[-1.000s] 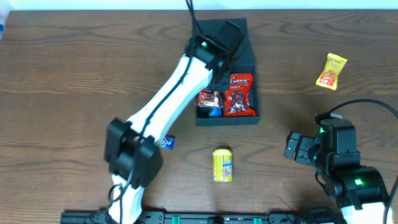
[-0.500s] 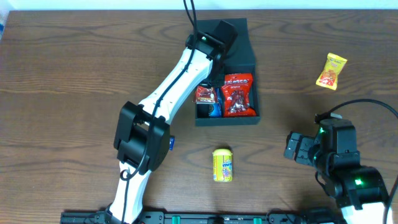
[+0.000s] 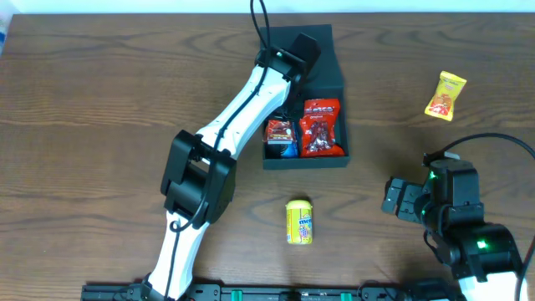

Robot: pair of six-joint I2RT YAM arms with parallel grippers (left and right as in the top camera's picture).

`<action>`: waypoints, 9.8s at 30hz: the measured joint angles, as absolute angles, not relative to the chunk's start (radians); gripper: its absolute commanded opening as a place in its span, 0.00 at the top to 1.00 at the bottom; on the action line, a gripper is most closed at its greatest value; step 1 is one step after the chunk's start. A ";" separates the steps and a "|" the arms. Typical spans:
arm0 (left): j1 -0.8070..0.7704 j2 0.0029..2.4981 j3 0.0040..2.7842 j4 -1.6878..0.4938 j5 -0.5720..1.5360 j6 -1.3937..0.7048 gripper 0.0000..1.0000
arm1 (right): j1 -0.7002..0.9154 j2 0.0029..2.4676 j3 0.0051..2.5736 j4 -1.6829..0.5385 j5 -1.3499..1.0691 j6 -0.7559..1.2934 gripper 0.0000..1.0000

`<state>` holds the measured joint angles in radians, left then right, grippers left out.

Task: Pack container
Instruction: 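Carry the Hello Panda box right into the green box, then lower the Hello Panda box upright beside the Hacks bag, then open the left gripper and lift it out of the box, then move the left gripper down to the blue Eclipse mints tin, then close the left gripper on the Eclipse mints tin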

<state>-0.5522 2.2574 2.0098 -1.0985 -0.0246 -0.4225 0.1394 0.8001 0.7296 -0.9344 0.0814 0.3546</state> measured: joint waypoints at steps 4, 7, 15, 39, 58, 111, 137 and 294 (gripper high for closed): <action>-0.551 2.260 1.992 -1.055 -0.015 -0.422 0.55 | 0.139 0.800 0.730 -0.934 0.081 0.355 0.01; -0.550 2.260 1.958 -1.026 -0.014 -0.422 0.55 | 0.139 0.800 0.730 -0.934 0.081 0.355 0.01; -0.539 2.249 1.909 -0.982 0.004 -0.429 0.51 | 0.139 0.800 0.730 -0.934 0.081 0.355 0.01; -0.511 2.113 1.869 -1.053 -0.031 -0.440 0.43 | 0.139 0.800 0.730 -0.934 0.081 0.355 0.01; -0.566 2.027 1.869 -1.088 -0.043 -0.440 0.11 | 0.139 0.800 0.730 -0.934 0.081 0.355 0.01; -0.563 2.053 1.825 -1.192 -0.065 -0.475 0.57 | 0.139 0.800 0.730 -0.934 0.081 0.355 0.01; -0.543 2.160 1.827 -1.196 -0.046 -0.474 0.58 | 0.139 0.800 0.730 -0.934 0.081 0.355 0.01; -0.289 1.616 0.841 -0.664 0.124 -1.543 0.03 | 0.139 0.801 0.730 -0.934 0.081 0.355 0.01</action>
<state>-0.2886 1.6161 0.8406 -0.6640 0.1238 -1.5429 0.1394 0.8005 0.7296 -0.9344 0.0814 0.3546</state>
